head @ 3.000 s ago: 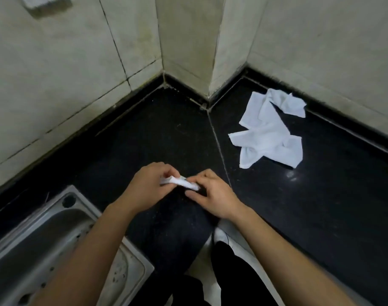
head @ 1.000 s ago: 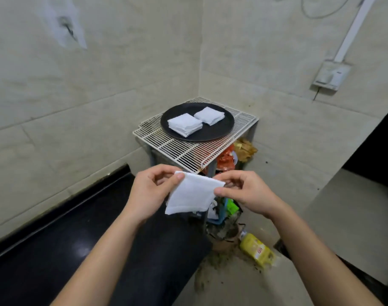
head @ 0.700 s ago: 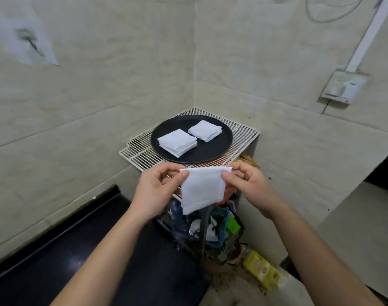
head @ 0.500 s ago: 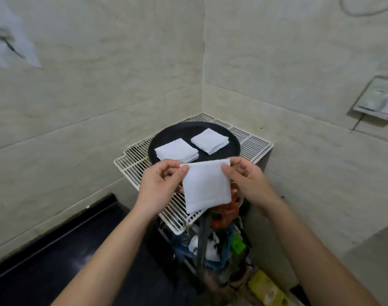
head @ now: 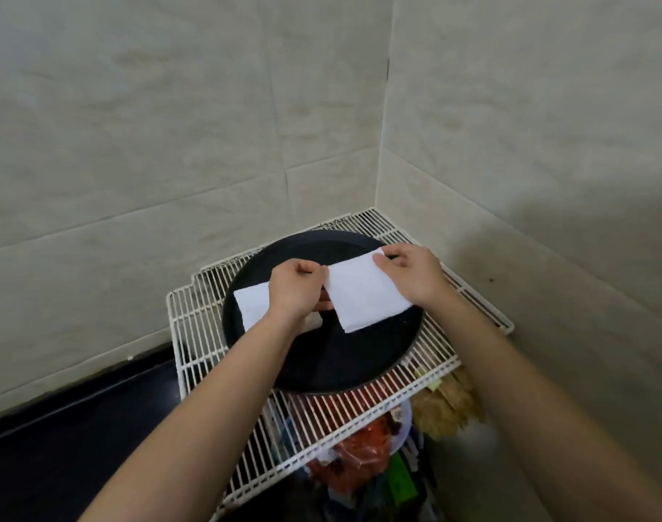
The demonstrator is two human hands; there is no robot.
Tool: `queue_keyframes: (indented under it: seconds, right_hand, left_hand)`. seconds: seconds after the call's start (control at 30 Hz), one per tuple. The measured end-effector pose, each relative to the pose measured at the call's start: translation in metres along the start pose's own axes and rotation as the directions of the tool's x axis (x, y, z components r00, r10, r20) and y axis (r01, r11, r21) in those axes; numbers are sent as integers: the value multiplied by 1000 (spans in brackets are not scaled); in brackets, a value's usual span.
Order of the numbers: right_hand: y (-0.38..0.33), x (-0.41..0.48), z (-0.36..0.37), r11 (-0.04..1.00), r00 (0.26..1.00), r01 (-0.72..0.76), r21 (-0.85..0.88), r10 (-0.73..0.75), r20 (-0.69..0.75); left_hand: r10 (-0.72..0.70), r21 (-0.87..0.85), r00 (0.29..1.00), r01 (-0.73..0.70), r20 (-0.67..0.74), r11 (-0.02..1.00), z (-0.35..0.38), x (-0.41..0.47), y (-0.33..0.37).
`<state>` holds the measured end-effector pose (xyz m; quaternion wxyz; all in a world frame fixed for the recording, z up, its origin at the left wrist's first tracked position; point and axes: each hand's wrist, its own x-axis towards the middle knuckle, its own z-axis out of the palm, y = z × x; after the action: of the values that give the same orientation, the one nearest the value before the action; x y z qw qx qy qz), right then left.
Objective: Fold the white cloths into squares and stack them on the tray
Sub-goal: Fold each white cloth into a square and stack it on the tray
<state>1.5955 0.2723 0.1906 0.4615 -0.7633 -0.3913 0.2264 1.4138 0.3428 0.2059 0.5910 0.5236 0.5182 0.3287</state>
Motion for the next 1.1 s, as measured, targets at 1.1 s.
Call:
queue_keyframes:
  seconds: [1.1]
  right_hand:
    - [61, 16, -9, 659, 840, 543, -521, -434, 326]
  left_hand:
    - [484, 846, 722, -527, 494, -77, 16, 12, -62]
